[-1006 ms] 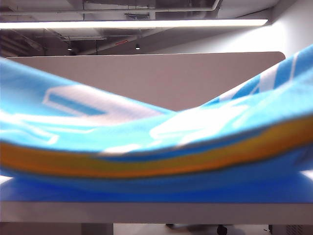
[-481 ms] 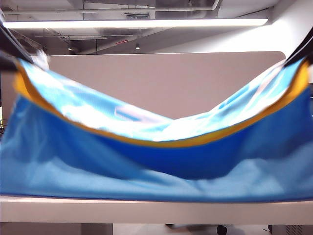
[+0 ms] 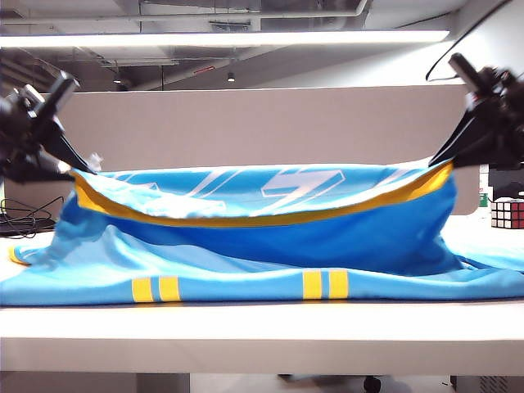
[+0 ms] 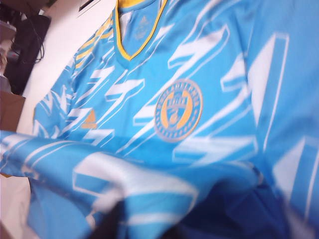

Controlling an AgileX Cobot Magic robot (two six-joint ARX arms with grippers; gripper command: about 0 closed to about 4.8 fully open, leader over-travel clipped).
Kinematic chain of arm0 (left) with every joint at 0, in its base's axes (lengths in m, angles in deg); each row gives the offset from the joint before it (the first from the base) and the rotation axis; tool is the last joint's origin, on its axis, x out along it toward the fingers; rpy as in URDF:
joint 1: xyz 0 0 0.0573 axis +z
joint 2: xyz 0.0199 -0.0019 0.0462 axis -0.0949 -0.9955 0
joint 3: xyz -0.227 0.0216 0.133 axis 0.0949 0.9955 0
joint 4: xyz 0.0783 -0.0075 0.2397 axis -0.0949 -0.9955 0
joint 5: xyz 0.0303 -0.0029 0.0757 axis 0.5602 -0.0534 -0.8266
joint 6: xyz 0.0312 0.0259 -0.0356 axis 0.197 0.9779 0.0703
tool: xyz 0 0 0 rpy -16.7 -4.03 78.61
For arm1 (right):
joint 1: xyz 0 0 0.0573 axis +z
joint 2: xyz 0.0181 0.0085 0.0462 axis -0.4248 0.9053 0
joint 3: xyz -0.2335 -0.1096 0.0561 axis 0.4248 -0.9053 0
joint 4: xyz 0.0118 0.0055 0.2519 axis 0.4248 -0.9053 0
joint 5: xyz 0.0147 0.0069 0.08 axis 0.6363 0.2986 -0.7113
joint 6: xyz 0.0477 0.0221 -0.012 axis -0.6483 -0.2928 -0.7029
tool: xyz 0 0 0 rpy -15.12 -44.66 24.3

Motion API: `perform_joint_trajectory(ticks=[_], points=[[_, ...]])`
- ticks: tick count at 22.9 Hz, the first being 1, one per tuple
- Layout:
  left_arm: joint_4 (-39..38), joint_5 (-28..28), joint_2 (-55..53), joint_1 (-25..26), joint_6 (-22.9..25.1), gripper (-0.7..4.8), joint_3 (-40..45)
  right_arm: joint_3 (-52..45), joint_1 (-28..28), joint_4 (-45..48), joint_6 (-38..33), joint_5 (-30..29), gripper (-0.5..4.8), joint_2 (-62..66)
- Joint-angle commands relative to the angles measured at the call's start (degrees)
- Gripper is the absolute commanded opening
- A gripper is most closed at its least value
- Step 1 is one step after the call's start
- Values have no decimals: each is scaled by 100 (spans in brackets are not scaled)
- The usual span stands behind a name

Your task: Fold the bottom side of the soccer jersey horizontally towards the center, about one-third of the way, then fold the sleeve back towards the center, creating a straight line along the edge of the the soccer jersey, and finally fold the bottom of the soccer jersey up towards the top, creating a neat rectangle.

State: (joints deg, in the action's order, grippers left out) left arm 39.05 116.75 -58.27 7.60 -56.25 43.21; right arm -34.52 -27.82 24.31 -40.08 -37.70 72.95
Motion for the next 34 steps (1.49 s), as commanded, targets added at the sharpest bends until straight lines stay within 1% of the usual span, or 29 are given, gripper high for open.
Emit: perform_joint_trajectory(ticks=[1, 2, 3, 6, 7, 8, 9, 11, 12, 16, 19, 21, 26, 28, 31, 34], points=[[153, 173, -566, 87, 302, 331, -455, 431, -280, 155, 195, 11, 235, 444], [155, 173, -654, 96, 326, 337, -525, 490, -393, 162, 195, 24, 235, 501], [166, 116, -726, 164, 481, 337, -612, 562, -560, 155, 210, 122, 235, 533], [129, -76, -726, 264, 835, 337, -654, 616, -981, 120, 219, 118, 235, 533], [57, -101, -728, 326, 876, 337, -669, 623, -1141, 63, 219, 111, 235, 529], [-151, -205, -728, 461, 876, 337, -695, 623, -1423, -131, 223, 94, 235, 527], [-345, -337, -728, 619, 1008, 338, -695, 623, -1611, -426, 391, 96, 241, 531], [-485, -389, -728, 754, 1196, 342, -695, 623, -1770, -664, 669, 114, 274, 566], [-601, -496, -732, 859, 1285, 342, -697, 621, -1908, -879, 935, 122, 285, 603], [-658, -675, -793, 1014, 1390, 342, -697, 621, -2009, -1154, 1119, 391, 286, 608], [-682, -693, -898, 1008, 1410, 342, -699, 621, -2009, -1165, 1154, 592, 312, 662], [-699, -697, -1008, 1008, 1412, 342, -699, 621, -1993, -1226, 1202, 680, 317, 721], [-730, -693, -1333, 1005, 1412, 346, -699, 621, -1963, -1259, 1252, 702, 317, 1040], [-723, -723, -1419, 999, 1482, 346, -699, 621, -1963, -1261, 1252, 699, 317, 1167], [-730, -914, -1580, 1001, 1624, 346, -726, 623, -1956, -1158, 1250, 695, 317, 1480], [-575, -798, -1751, 994, 1596, 344, -732, 623, -1882, -1047, 1246, 697, 316, 1694]])
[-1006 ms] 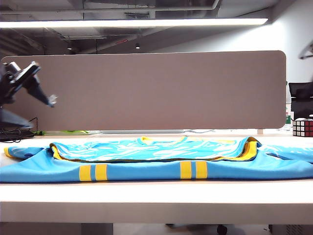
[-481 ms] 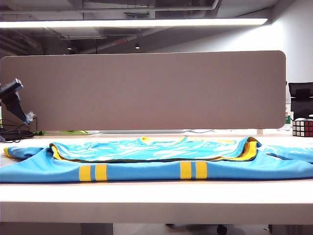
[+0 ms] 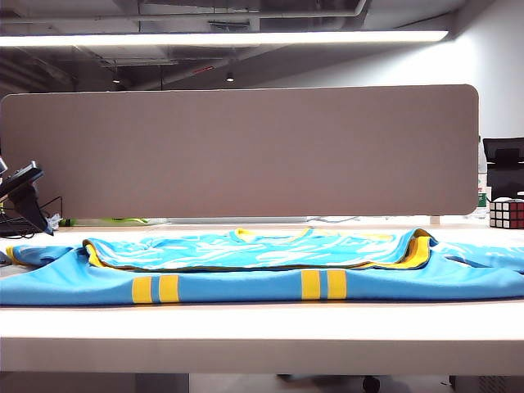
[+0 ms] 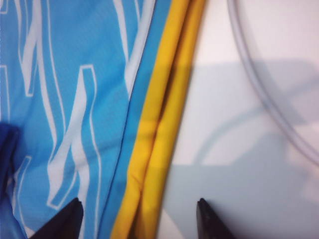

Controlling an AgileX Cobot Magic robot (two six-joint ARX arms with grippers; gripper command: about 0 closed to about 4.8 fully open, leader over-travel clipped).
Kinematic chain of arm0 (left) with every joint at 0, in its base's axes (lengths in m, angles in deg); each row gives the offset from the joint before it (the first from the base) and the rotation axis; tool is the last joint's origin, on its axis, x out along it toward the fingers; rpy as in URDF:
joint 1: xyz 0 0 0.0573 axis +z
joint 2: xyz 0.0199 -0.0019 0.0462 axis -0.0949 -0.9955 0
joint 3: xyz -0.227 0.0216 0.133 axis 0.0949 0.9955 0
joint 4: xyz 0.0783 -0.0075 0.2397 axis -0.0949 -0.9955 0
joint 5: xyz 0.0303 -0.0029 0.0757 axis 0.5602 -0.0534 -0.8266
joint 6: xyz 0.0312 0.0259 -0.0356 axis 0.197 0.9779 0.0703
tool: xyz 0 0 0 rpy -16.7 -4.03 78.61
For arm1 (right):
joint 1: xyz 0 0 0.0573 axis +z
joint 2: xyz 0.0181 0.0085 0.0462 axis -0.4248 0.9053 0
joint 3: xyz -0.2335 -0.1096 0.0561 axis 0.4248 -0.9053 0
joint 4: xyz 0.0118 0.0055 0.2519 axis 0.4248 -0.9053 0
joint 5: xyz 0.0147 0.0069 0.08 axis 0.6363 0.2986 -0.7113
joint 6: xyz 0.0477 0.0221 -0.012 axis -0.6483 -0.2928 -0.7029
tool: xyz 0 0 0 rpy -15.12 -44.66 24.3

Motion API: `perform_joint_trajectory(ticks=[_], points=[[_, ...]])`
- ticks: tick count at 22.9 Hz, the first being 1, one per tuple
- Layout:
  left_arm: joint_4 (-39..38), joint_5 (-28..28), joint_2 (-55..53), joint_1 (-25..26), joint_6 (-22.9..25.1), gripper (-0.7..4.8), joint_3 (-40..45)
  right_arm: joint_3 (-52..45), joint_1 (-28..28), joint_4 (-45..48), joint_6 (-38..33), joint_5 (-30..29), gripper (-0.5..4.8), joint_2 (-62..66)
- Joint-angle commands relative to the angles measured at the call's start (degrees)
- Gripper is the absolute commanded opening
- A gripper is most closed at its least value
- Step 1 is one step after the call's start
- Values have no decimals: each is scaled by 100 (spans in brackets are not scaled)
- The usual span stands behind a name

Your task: Fold the bottom side of the soccer jersey horizontally towards the center, about one-third of the way, then fold the sleeve back towards the center, creating a straight line along the edge of the the soccer jersey, and finally fold the bottom of the soccer jersey up towards the top, creating a neat rectangle.

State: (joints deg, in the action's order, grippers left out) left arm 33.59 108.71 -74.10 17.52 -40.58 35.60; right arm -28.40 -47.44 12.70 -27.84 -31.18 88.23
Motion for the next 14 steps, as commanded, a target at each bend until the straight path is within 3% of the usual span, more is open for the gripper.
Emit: perform_joint_trajectory(ticks=[1, 10, 12, 14], points=[[37, 79, -229, -4, 26, 344, 26, 11, 85, 149, 20, 44, 316, 236], [461, 238, -654, -278, 13, 328, -50, 20, 586, 501, 11, 181, 307, 682], [564, 240, -654, -278, 13, 247, -50, 20, 636, 549, 13, 280, 266, 682], [651, 243, -654, -278, 13, 136, -50, 20, 643, 573, 13, 289, 182, 680]])
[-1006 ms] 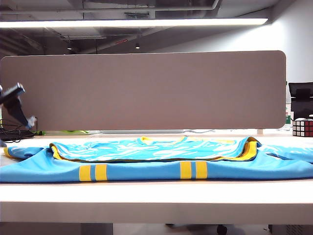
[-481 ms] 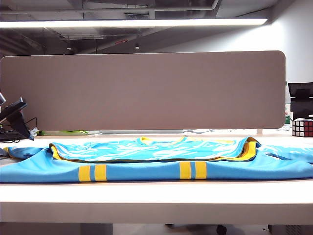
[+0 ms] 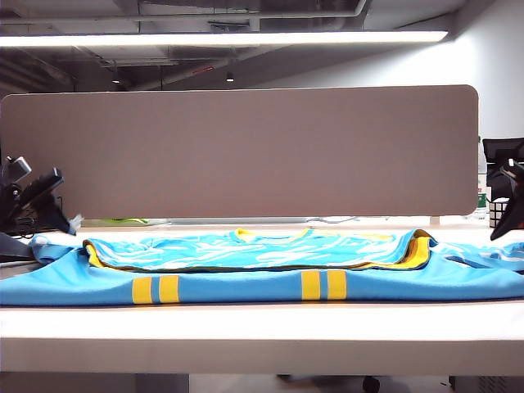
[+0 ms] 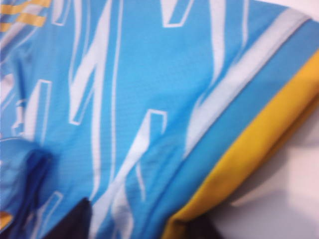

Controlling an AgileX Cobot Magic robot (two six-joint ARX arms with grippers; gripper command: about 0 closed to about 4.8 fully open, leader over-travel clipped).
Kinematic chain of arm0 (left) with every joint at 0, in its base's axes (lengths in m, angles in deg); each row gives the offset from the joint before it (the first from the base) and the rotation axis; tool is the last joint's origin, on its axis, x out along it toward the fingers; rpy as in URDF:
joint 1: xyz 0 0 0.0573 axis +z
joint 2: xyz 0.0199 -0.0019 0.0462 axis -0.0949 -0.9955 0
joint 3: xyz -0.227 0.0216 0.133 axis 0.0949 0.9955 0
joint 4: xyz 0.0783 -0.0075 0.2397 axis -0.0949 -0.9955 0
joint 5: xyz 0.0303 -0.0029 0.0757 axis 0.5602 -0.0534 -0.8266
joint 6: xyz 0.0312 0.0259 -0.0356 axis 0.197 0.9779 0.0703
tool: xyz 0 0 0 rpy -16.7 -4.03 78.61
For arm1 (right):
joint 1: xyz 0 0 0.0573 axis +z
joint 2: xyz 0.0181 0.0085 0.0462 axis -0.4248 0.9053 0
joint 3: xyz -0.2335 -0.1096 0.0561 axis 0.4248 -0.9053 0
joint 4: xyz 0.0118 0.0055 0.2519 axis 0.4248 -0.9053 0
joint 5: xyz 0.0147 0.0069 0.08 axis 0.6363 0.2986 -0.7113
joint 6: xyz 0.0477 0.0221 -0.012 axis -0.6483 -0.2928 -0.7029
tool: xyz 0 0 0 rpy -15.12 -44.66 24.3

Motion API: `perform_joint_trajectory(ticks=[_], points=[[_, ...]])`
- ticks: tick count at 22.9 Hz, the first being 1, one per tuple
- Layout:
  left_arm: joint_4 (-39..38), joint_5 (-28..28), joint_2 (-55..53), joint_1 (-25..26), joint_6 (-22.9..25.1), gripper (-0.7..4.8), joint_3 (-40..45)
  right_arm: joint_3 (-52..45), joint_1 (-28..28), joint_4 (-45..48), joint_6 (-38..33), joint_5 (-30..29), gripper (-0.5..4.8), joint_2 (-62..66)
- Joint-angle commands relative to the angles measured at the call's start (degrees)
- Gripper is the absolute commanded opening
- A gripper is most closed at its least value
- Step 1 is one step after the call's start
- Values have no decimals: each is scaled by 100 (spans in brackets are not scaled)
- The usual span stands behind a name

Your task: Fold the bottom side of the soccer jersey horizontally towards the center, about one-third of the way, then fold the sleeve back towards the center, creating a straight line along the edge of the the soccer jersey, and finally fold the bottom of the soccer jersey up towards the top, creating a neat rectangle.

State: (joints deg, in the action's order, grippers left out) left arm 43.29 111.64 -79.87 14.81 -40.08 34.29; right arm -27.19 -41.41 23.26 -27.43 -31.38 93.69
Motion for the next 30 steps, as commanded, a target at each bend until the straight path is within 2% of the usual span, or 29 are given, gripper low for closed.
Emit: perform_joint_trajectory(ticks=[1, 2, 3, 5, 7, 8, 9, 11, 13, 18, 22, 26, 28, 30], points=[[-273, -52, -76, -7, -31, 93, 81, -101, 42, -466, -26, 306, 135, 133], [-203, -55, -76, -7, 7, 64, 81, -101, 42, -448, -26, 306, 79, 133], [-138, -57, -76, -7, 26, 47, 81, -101, 39, -413, -24, 310, 45, 133], [122, -70, -76, -7, 24, 12, 81, -98, 42, -262, -24, 306, 8, 136], [455, -48, -76, -7, 20, -6, 81, -98, 39, -85, -33, 304, 3, 133], [911, -24, -72, -7, -24, -6, 81, -74, 39, 109, -81, 232, -5, 116], [1353, 131, -46, -7, -111, -6, 72, 55, 42, 111, -168, 59, -5, 92], [1628, 356, 22, -9, -289, -5, 55, 210, 44, 85, -179, -210, -6, 50], [1751, 522, 168, -44, -422, -6, 55, 387, 114, -11, -199, -455, -5, -52], [1700, 1272, 767, -553, -96, -6, 57, 667, 767, -258, -192, -538, -6, -708], [1075, 1709, 1045, -1073, 245, -6, 57, 667, 1478, -623, -28, -531, -5, -1014], [-214, 1757, 1176, -1646, 1285, -6, 59, 662, 2214, -1309, 380, -479, -5, -1045], [-1008, 1561, 1180, -1912, 1897, -6, 59, 625, 2588, -1703, 645, -177, -5, -1040], [-1705, 1097, 1178, -2094, 2393, -6, 59, 575, 2872, -1974, 879, 166, -5, -1043]])
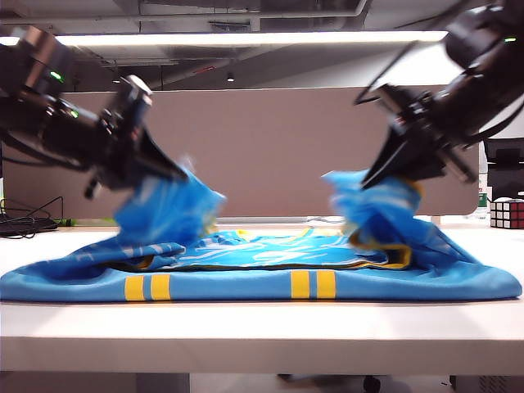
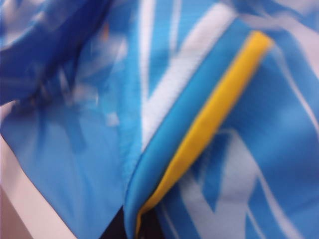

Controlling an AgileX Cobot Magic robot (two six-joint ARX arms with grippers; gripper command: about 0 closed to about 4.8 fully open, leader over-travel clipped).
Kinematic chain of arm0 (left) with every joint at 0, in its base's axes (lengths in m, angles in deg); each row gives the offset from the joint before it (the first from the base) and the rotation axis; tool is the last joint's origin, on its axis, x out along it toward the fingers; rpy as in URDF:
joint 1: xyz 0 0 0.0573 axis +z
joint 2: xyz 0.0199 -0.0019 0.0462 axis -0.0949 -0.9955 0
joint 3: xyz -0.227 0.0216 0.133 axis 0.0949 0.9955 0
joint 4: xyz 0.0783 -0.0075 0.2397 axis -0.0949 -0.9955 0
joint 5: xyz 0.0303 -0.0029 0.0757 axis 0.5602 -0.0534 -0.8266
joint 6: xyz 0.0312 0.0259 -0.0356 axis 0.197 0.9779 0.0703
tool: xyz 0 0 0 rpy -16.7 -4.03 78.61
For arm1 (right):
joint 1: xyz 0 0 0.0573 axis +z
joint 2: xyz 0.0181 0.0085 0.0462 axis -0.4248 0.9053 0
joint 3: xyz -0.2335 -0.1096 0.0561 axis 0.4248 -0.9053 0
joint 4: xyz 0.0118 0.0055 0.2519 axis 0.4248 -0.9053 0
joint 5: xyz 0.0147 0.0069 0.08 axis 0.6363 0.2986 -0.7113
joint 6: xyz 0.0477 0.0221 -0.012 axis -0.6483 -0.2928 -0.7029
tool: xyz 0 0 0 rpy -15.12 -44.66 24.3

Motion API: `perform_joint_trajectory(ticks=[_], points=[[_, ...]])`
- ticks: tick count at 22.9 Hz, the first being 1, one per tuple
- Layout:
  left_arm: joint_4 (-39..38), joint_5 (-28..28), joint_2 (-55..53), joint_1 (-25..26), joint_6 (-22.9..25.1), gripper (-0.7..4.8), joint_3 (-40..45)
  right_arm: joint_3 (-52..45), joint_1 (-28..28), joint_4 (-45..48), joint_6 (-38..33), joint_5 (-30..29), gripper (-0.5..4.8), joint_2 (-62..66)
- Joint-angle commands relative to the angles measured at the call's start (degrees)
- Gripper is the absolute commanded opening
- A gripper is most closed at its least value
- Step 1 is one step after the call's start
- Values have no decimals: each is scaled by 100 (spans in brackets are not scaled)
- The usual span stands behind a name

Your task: Fold the bottom side of the soccer jersey horizontally towards the center, about one-third of the way, then fold the sleeve back towards the center, creating a straight line along the edge of the the soccer jersey, and finally fold the bottom of the soccer jersey up towards the top, creating a neat rectangle.

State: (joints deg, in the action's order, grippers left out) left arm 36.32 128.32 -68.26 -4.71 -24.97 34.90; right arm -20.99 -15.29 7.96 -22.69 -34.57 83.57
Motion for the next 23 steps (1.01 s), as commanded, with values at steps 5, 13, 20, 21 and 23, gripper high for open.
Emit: perform_joint_trajectory(ticks=[5, 13, 20, 21, 23], points=[[-2100, -1742, 17, -402, 1816, 258, -2, -229, 595, -608, 614, 970, 116, -26], [-2332, -1753, 754, -260, 1510, 404, -2, 153, 389, -848, 389, 627, 283, -391], [-3132, -2044, 1902, 579, 1172, 404, -2, 140, -168, -1506, 356, 1051, 263, -1311], [-3344, -2026, 2002, 800, 1047, 404, -2, 127, -304, -1657, 356, 1047, 263, -1421], [-3735, -1967, 2065, 1102, 883, 404, -2, 92, -479, -1884, 354, 1038, 265, -1550]])
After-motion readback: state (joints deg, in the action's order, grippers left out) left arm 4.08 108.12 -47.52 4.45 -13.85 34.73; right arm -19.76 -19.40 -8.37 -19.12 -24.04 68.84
